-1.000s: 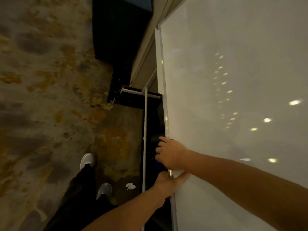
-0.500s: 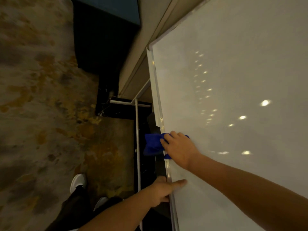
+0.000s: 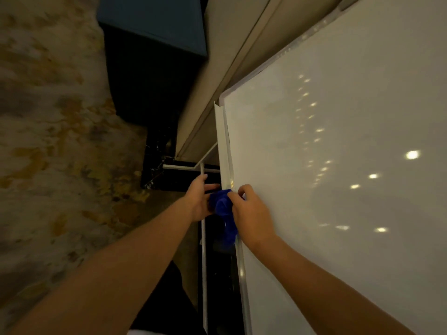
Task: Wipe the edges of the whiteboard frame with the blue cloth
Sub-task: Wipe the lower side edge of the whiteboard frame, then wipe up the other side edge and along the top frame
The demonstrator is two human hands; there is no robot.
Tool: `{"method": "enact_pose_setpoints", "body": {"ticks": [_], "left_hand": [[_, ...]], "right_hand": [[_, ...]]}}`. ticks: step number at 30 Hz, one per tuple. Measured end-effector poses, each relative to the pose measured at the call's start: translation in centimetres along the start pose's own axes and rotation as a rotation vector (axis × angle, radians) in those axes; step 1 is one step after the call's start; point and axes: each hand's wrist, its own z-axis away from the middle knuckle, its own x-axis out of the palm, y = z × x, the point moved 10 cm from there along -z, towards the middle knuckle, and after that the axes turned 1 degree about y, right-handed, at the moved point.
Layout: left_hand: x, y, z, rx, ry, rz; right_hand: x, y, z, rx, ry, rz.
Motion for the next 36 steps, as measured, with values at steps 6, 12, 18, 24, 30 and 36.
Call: {"method": "enact_pose_setpoints", "body": {"ticks": [6,12,18,24,30,36], "left_hand": [[5.9,7.5,-4.4,0.016,-0.172,0.103],[5.7,14.6,-8.0,0.002,-0.078,0.031],[8.3,18.7,-10.2,-0.100,-0.165,-0.117],[7.9,21.4,-11.6,-0.257,-0.159,-0.173],[10.4,26.4,-13.5,-0.230,-0.174,-0.109],[10.7,28.1,-15.3,-0.315,-0.110,-0.164]], "right_hand": [[-2.7,-5.8,-16.0,-0.163,0.089,0.120],[-0.4,-4.8,-15.3,-0.172,0.037,0.166],[0.5,-4.3,-15.6,-0.181,0.003,0.333],[-2.6,-10.2,-29.5,-0.292,0.073,0.581],[-5.2,-11.5,-35.7,-0.207,0.016,0.625],[-5.4,-11.0,-35.1,-0.158,-0.101,0.683]]}}
